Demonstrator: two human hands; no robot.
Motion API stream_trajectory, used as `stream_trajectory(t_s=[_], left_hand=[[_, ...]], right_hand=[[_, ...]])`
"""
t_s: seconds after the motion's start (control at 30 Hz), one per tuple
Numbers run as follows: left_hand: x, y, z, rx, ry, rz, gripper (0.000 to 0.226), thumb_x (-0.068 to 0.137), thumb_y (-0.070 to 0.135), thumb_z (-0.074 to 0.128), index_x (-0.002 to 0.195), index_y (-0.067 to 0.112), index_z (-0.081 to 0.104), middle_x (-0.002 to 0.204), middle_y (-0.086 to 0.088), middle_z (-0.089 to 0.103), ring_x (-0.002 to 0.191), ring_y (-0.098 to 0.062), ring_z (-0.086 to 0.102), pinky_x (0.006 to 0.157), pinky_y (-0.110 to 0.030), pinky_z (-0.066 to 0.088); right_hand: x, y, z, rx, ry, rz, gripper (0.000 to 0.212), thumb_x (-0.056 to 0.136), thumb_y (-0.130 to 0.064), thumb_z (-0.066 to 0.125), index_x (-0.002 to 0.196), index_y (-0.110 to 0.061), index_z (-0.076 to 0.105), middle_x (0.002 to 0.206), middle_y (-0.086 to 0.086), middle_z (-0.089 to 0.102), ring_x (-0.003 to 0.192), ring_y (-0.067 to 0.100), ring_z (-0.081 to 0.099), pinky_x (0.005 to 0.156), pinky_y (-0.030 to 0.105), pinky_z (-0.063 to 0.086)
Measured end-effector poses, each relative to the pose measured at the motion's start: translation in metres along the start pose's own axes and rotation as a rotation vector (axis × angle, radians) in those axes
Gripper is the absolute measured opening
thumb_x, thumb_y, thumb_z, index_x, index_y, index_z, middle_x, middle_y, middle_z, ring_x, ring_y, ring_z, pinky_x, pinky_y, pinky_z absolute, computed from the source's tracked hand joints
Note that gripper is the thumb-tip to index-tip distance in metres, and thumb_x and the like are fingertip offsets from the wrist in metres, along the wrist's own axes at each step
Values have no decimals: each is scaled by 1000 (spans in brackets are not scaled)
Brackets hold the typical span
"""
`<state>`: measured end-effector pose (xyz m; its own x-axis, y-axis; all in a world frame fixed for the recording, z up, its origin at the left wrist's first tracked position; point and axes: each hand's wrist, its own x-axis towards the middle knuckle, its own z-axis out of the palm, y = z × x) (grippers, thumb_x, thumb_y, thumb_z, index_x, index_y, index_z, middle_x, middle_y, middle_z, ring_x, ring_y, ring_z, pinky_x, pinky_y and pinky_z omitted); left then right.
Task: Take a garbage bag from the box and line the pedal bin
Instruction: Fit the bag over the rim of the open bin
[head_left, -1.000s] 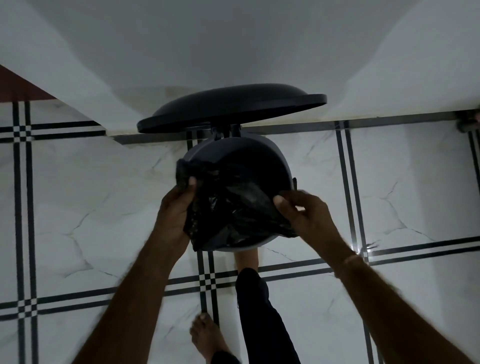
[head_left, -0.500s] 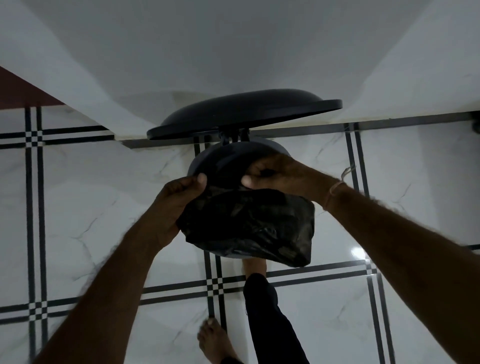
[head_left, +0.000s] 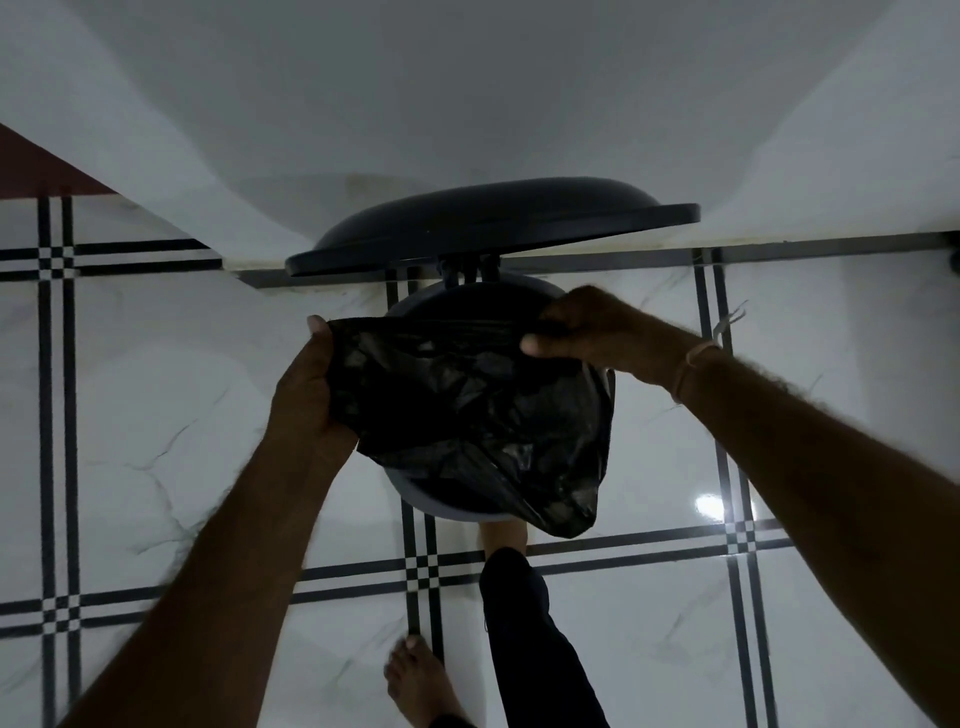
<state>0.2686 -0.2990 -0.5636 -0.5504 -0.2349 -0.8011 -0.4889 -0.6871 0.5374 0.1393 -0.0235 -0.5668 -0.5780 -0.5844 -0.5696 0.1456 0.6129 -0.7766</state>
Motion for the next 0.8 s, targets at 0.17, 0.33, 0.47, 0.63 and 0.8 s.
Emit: stream_trajectory(t_s=[0.17, 0.33, 0.47, 0.63, 0.8], left_hand=[[3, -1, -1, -64, -30, -59, 52, 101, 55, 43, 125, 16, 67, 120, -9, 75, 114, -25, 69, 85, -37, 57], [8, -12, -14, -79, -88, -111, 52, 101, 53, 43, 124, 15, 70, 130, -11, 70, 122, -28, 65, 99, -42, 52], [16, -17, -25, -70, -121, -102, 44, 105, 44, 39, 122, 15, 68, 124, -9, 73, 112, -22, 72, 86, -37, 61], [29, -14, -33, -52, -178, 17, 42, 111, 28, 32, 98, 28, 72, 109, 2, 75, 104, -16, 73, 83, -33, 62], [49, 1, -33, 271, -290, 211, 39, 110, 21, 33, 138, 15, 59, 139, -7, 64, 126, -22, 63, 101, -35, 54]], right_hand=[[-8, 9, -5, 476, 145, 4, 37, 83, -34, 80, 97, -3, 65, 92, 9, 72, 87, 20, 72, 76, 29, 60], [-12, 24, -2, 959, 211, 7, 12, 103, -11, 52, 94, -15, 57, 83, 0, 63, 77, 13, 65, 70, 24, 57], [-22, 33, -3, 971, 112, 5, 20, 105, -8, 43, 108, -12, 63, 104, 7, 69, 96, 20, 69, 80, 29, 60], [-24, 38, -5, 910, 125, -20, 39, 108, -18, 38, 141, -3, 53, 144, 19, 59, 130, 32, 60, 104, 40, 55], [-7, 34, -4, 819, 258, -40, 42, 111, -22, 37, 145, -2, 52, 136, 19, 65, 121, 29, 67, 97, 37, 58]])
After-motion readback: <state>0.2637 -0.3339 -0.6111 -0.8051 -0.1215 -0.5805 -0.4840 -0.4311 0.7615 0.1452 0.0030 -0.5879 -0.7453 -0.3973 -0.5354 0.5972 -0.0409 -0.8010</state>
